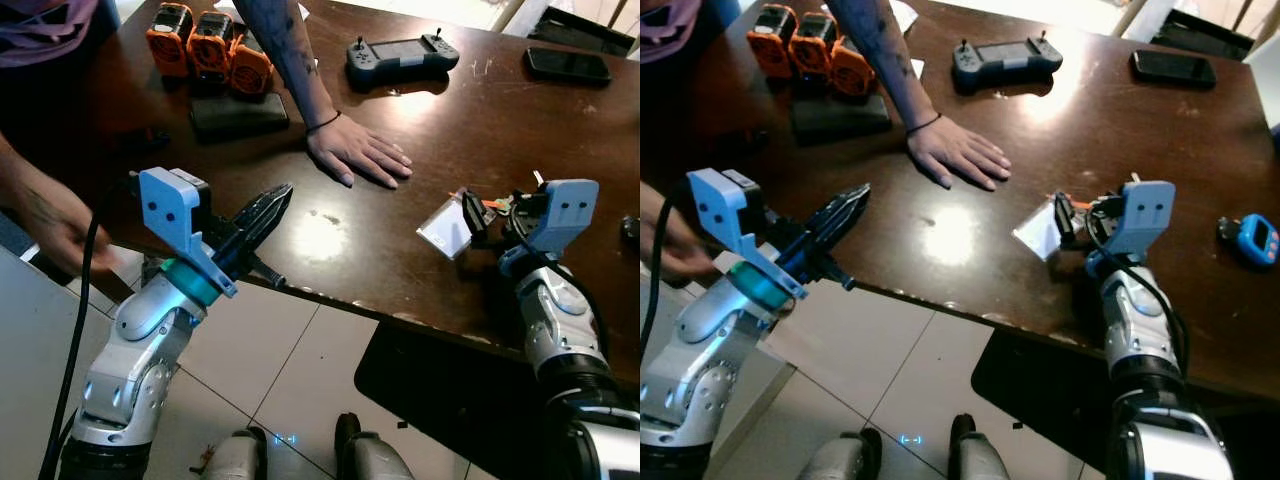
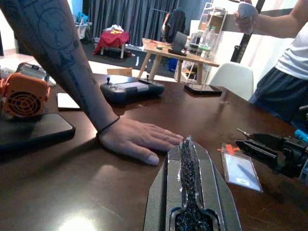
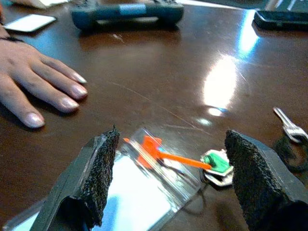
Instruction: Hang keys on a hook
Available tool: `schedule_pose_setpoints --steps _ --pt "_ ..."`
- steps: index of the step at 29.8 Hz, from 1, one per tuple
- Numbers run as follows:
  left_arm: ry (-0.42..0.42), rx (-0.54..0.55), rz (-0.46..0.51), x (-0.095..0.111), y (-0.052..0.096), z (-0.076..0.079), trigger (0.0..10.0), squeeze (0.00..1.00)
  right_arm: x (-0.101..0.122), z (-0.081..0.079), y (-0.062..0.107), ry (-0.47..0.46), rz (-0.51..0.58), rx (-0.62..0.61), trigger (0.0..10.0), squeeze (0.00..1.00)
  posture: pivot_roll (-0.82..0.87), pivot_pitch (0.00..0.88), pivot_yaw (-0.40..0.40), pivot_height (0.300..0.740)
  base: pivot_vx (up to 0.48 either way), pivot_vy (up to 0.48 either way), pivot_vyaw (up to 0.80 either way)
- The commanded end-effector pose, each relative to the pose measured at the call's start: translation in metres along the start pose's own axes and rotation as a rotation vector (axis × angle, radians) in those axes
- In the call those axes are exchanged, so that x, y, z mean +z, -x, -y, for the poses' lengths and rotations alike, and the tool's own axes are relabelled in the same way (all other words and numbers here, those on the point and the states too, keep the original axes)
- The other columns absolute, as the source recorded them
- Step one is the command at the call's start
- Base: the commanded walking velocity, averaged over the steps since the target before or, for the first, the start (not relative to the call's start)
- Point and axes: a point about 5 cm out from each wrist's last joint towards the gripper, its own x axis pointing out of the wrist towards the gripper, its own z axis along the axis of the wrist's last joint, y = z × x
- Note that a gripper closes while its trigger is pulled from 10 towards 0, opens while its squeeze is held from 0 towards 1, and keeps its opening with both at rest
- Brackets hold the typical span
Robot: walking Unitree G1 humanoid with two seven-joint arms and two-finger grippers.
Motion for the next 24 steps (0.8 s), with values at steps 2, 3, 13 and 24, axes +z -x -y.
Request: schedule_pose_setpoints --steps 2,3,13,24 --pt "-0.012 -0.003 -0.017 -0.001 0.004 0.002 10.0 0.0 -0.013 0.006 0.007 -0.009 -0.066 -0.043 7.6 0.0 0.11 0.244 0.057 0.74 0.0 0.0 0.0" --pt "-0.014 -0.005 -0.019 -0.001 0.005 0.002 10.0 0.0 -0.014 0.006 0.007 -0.012 -0.07 -0.046 7.6 0.0 0.12 0.246 0.059 0.74 0.0 0.0 0.0" --pt "-0.017 -0.003 -0.022 0.0 0.005 0.0 10.0 0.0 -0.021 0.011 0.014 -0.027 -0.094 -0.083 9.6 0.0 0.11 0.245 0.069 0.74 0.0 0.0 0.0" --pt "-0.023 -0.006 -0.016 0.004 0.003 0.0 10.0 0.0 -0.023 0.012 0.014 -0.06 -0.093 -0.116 0.0 0.0 0.12 0.267 0.087 0.74 0.0 0.0 0.0"
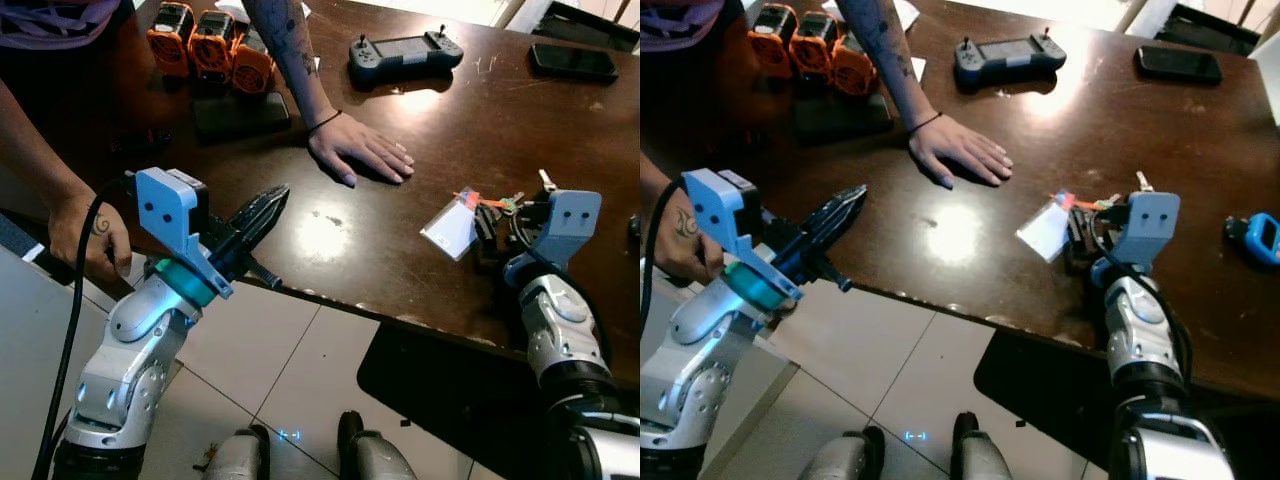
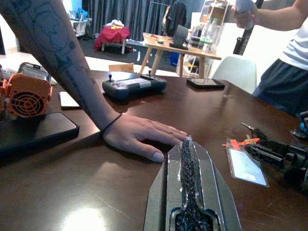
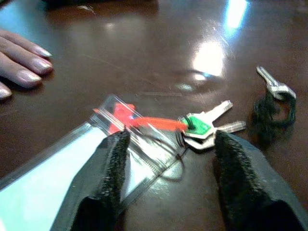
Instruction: Hang keys on a hook
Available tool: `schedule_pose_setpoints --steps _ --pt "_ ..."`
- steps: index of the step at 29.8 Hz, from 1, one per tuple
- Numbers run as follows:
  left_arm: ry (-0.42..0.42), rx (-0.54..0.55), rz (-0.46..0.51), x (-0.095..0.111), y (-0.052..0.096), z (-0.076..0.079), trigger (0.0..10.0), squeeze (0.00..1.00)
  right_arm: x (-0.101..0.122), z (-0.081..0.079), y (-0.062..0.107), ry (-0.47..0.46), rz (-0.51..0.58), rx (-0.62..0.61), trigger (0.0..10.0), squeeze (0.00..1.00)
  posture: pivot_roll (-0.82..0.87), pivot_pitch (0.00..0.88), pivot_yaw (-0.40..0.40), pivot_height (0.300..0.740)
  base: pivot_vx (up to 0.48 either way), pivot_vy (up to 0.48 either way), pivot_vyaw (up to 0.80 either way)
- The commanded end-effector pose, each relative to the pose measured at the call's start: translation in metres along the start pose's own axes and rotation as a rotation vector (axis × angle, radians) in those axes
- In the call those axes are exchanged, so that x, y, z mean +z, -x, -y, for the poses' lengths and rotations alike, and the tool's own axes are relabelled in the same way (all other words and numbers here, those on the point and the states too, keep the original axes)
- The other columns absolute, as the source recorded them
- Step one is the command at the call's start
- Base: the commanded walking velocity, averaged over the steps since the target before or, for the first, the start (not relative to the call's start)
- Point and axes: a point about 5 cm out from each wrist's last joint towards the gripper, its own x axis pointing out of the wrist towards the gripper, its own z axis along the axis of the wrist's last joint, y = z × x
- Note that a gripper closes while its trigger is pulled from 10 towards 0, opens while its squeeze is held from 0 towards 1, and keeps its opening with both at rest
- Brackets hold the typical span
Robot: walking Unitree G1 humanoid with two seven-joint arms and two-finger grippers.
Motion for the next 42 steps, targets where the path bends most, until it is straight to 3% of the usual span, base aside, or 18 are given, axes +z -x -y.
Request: schedule_pose_setpoints --steps 1,2,3,4,15,24,31,32,33,34,35,40,41,42 --pt "0.0 0.001 -0.008 0.0 0.002 0.001 10.0 0.0 -0.011 0.004 0.005 -0.031 -0.036 -0.03 0.0 0.0 0.12 0.267 0.087 0.74 0.0 0.0 0.0" --pt "-0.001 0.002 -0.008 0.0 0.002 0.001 10.0 0.0 -0.011 0.003 0.005 -0.04 -0.031 -0.033 4.0 0.0 0.12 0.267 0.087 0.74 0.0 0.0 0.0" --pt "-0.003 0.004 -0.008 0.001 0.003 0.001 10.0 0.0 -0.009 0.003 0.004 -0.052 -0.018 -0.034 4.7 0.0 0.12 0.271 0.09 0.74 0.0 0.0 0.0" --pt "-0.004 0.005 -0.008 0.001 0.003 0.001 10.0 0.0 -0.006 0.001 0.002 -0.059 -0.004 -0.03 10.0 0.0 0.12 0.276 0.093 0.74 0.0 0.0 0.0" --pt "-0.009 0.005 -0.002 0.005 0.003 0.002 10.0 0.0 0.003 -0.012 -0.004 -0.076 0.045 0.024 10.0 0.0 0.12 0.294 0.098 0.74 0.0 0.0 0.0" --pt "-0.001 0.002 -0.003 0.006 0.003 0.005 10.0 0.0 0.008 -0.014 -0.007 -0.079 0.061 0.025 10.0 0.0 0.12 0.302 0.098 0.74 0.0 0.0 0.0" --pt "0.002 -0.001 -0.004 0.006 0.002 0.007 10.0 0.0 0.019 -0.019 -0.01 -0.188 0.134 0.067 10.0 0.0 0.12 0.294 0.092 0.74 0.0 0.0 0.0" --pt "0.003 -0.002 -0.003 0.006 0.001 0.007 10.0 0.0 0.025 -0.021 -0.01 -0.266 0.178 0.11 10.0 0.0 0.12 0.294 0.092 0.74 0.0 0.0 0.0" --pt "0.003 -0.002 -0.002 0.006 0.001 0.007 10.0 0.0 0.029 -0.022 -0.01 -0.278 0.201 0.128 10.0 0.67 0.12 0.293 0.089 0.74 0.0 0.0 0.0" --pt "0.003 -0.001 -0.001 0.006 0.001 0.006 10.0 0.0 0.031 -0.022 -0.01 -0.279 0.212 0.137 10.0 0.67 0.12 0.293 0.089 0.74 0.0 0.0 0.0" --pt "0.002 0.0 -0.001 0.006 0.001 0.006 10.0 0.0 0.033 -0.021 -0.009 -0.269 0.222 0.143 10.0 0.76 0.11 0.29 0.088 0.74 0.0 0.0 0.0" --pt "0.002 0.001 -0.001 0.006 0.0 0.006 10.0 0.0 0.035 -0.021 -0.009 -0.258 0.231 0.147 10.0 0.76 0.11 0.29 0.088 0.74 0.0 0.0 0.0" --pt "0.003 -0.001 -0.002 0.005 0.0 0.006 10.0 0.0 0.035 -0.021 -0.009 -0.244 0.228 0.146 10.0 0.26 0.11 0.285 0.087 0.74 0.0 0.0 0.0" --pt "0.004 -0.007 -0.003 0.005 0.0 0.007 10.0 0.0 0.035 -0.02 -0.009 -0.229 0.219 0.142 10.0 0.0 0.11 0.279 0.085 0.74 0.0 0.0 0.0"
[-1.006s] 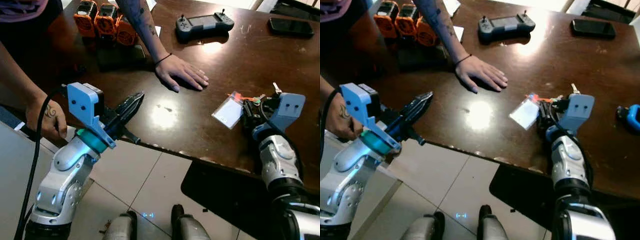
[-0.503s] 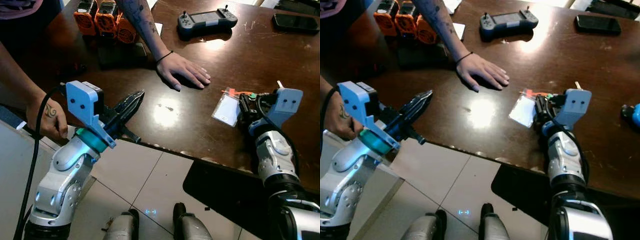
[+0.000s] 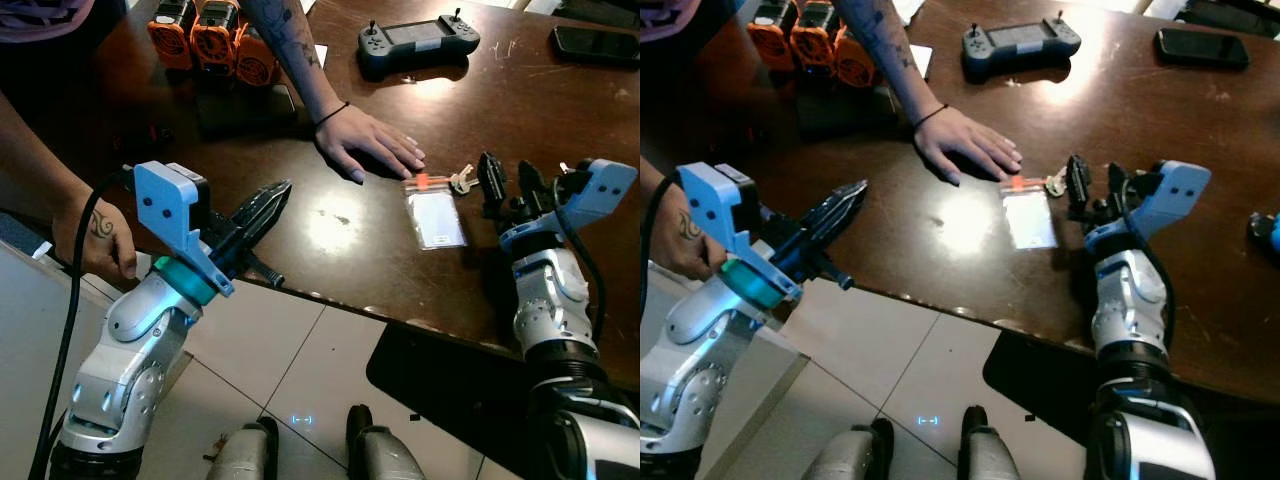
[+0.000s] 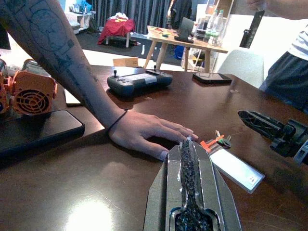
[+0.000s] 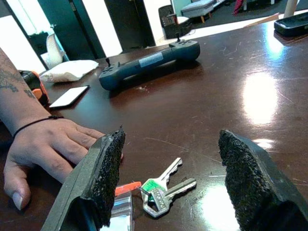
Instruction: Hang keys on a hook
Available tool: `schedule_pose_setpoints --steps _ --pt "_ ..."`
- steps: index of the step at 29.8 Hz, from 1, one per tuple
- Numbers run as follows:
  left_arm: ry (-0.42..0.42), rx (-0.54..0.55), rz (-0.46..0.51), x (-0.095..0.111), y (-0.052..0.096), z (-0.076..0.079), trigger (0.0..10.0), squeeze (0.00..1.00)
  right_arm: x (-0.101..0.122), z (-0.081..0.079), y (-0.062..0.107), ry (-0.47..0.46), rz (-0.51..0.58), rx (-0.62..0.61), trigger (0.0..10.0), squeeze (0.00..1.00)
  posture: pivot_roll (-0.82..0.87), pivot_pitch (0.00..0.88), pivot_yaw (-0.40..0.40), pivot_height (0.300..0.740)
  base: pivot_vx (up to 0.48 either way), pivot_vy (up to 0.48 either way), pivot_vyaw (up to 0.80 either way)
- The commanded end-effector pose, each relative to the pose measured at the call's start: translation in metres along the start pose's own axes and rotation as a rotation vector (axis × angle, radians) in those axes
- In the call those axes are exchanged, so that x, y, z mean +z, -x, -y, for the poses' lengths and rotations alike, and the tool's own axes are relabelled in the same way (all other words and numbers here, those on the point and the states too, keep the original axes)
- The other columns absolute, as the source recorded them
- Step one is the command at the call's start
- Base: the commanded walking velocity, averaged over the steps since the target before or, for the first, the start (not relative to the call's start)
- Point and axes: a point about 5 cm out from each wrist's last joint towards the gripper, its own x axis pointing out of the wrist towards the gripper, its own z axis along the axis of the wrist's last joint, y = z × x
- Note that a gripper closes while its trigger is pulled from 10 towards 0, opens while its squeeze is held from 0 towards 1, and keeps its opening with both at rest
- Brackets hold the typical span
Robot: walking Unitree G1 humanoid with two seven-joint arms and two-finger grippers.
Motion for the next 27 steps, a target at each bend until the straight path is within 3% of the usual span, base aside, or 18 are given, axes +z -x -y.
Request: schedule_pose_setpoints --steps 1,9,12,14,16,27 --pt "0.011 -0.013 -0.01 -0.003 0.001 0.003 10.0 0.0 -0.005 0.005 0.006 0.024 -0.035 -0.016 10.0 0.0 0.11 0.279 0.085 0.74 0.0 0.0 0.0" --pt "0.011 -0.017 -0.01 -0.003 0.001 0.004 10.0 0.0 -0.005 0.007 0.008 0.026 -0.043 -0.02 10.0 0.0 0.11 0.277 0.086 0.74 0.0 0.0 0.0" --pt "0.01 -0.011 -0.012 -0.003 0.001 0.004 10.0 0.0 -0.009 -0.003 0.006 0.044 -0.058 0.018 10.0 0.0 0.11 0.288 0.093 0.74 0.0 0.0 0.0" --pt "0.007 -0.004 -0.019 -0.004 0.001 0.004 10.0 0.0 -0.017 -0.024 0.0 0.081 -0.1 0.104 10.0 0.0 0.11 0.298 0.096 0.74 0.0 0.0 0.0" --pt "0.006 -0.003 -0.02 -0.004 0.001 0.004 10.0 0.0 -0.019 -0.027 -0.001 0.091 -0.111 0.113 10.0 0.0 0.11 0.298 0.096 0.74 0.0 0.0 0.0" --pt "0.011 0.008 -0.028 -0.004 0.004 0.006 10.0 0.0 -0.022 -0.027 -0.009 0.209 -0.192 0.051 10.0 0.0 0.11 0.322 0.101 0.74 0.0 0.0 0.0"
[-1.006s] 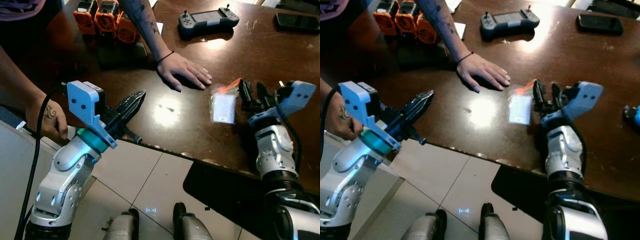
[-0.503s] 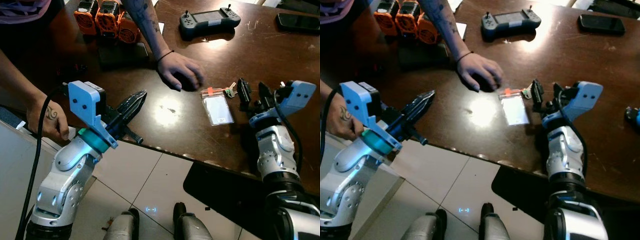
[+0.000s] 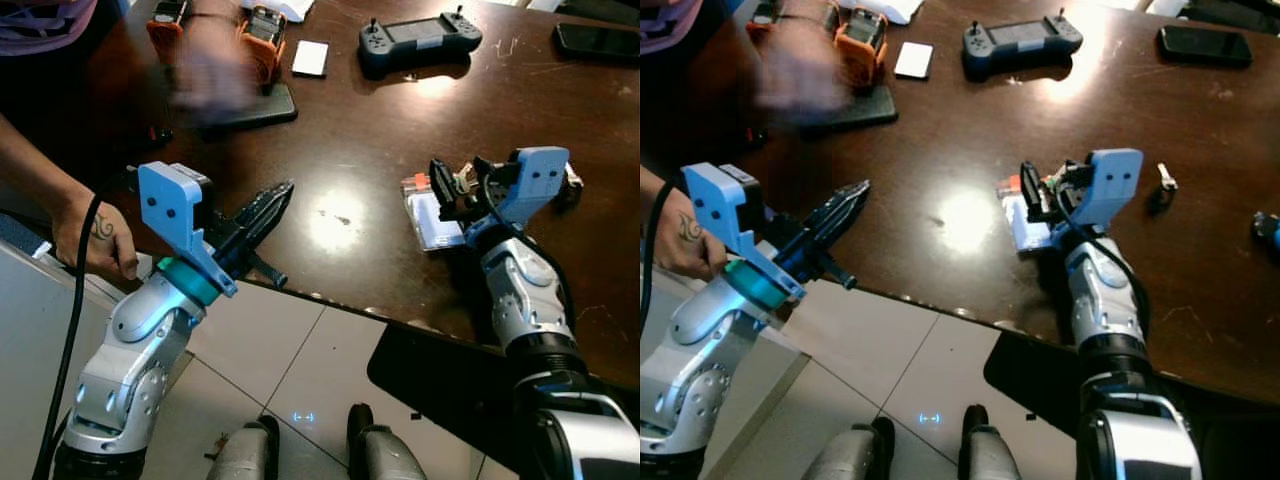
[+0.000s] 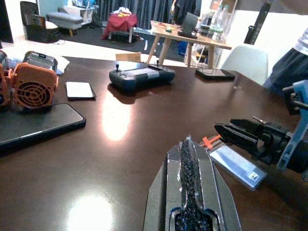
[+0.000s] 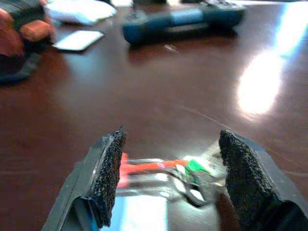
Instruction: Hang keys on a hook
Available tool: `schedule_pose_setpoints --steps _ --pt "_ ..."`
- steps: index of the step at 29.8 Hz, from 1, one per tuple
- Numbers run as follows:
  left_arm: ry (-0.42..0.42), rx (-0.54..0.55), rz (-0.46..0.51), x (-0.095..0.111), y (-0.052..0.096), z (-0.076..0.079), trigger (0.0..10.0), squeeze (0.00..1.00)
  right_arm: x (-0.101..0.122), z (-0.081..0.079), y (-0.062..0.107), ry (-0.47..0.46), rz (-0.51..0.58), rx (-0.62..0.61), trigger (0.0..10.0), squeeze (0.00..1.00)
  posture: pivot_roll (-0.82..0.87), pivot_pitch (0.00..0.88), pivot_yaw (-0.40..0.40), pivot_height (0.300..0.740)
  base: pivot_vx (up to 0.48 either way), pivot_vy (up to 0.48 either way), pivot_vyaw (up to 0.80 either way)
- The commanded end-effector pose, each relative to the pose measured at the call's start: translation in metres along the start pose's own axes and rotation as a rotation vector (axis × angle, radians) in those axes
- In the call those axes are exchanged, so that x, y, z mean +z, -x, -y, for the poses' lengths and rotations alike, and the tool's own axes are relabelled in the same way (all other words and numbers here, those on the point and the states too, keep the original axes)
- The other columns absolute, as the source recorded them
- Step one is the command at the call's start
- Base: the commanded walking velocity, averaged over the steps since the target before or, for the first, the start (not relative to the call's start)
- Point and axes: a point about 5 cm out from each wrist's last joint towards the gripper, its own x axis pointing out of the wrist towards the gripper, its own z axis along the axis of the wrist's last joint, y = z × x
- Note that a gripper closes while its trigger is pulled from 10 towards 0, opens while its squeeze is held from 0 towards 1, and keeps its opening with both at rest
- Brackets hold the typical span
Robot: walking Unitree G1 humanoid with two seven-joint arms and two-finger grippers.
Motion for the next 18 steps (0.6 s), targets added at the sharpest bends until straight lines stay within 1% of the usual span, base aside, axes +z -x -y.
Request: schedule_pose_setpoints --steps 1,7,11,13,16,18 --pt "0.003 -0.005 -0.02 -0.0027 0.0041 0.003 10.0 0.0 -0.0072 0.0019 0.002 0.007 -0.044 -0.016 10.0 0.0 0.11 0.322 0.101 0.74 0.0 0.0 0.0" --pt "0.004 -0.005 -0.021 -0.0027 0.0047 0.0032 10.0 0.0 -0.0071 0.002 0.0017 0.003 -0.048 -0.022 10.0 0.0 0.12 0.327 0.103 0.74 0.0 0.0 0.0" --pt "0.003 -0.003 -0.024 -0.0014 0.0057 0.0035 10.0 0.0 -0.0096 0.0032 0.0016 -0.026 -0.072 -0.043 10.0 0.0 0.12 0.338 0.109 0.74 0.0 0.0 0.0" --pt "0.003 -0.003 -0.025 -0.0006 0.0058 0.0037 10.0 0.0 -0.0103 0.001 0.0003 -0.047 -0.079 -0.031 10.0 0.0 0.12 0.34 0.11 0.74 0.0 0.0 0.0" --pt "0.003 -0.003 -0.026 -0.0003 0.006 0.0037 10.0 0.0 -0.0112 -0.0016 -0.0011 -0.041 -0.095 -0.017 10.0 0.0 0.12 0.343 0.11 0.74 0.0 0.0 0.0" --pt "0.002 -0.002 -0.027 -0.0002 0.006 0.0033 10.0 0.0 -0.0142 -0.0031 -0.0022 -0.017 -0.131 -0.014 10.0 0.0 0.12 0.345 0.111 0.74 0.0 0.0 0.0"
